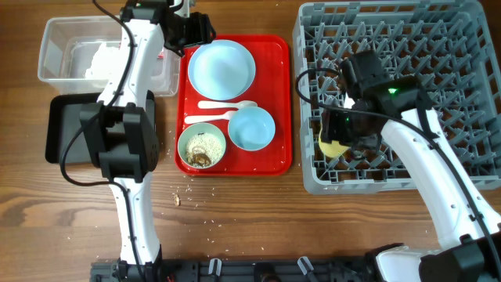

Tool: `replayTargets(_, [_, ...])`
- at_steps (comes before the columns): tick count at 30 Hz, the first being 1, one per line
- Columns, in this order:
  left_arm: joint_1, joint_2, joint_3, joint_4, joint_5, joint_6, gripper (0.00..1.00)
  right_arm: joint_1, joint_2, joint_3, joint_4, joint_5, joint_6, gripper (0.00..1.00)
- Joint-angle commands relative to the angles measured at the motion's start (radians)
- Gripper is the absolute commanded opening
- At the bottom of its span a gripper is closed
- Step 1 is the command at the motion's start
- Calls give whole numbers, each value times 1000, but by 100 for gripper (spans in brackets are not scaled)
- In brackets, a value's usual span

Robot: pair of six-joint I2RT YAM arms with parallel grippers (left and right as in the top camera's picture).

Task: Sort waste into correct bins and load items into the dishwasher rack
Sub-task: 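Lower the yellow cup into the dish rack and release with right gripper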

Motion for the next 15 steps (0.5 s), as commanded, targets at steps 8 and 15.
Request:
replayTargets(8, [0,-20,2,-16,-34,-5,69,3,113,-39,142,29,44,59])
replayTargets(15, [0,-20,2,-30,-34,-5,69,1,201,-39,148,66,71,58])
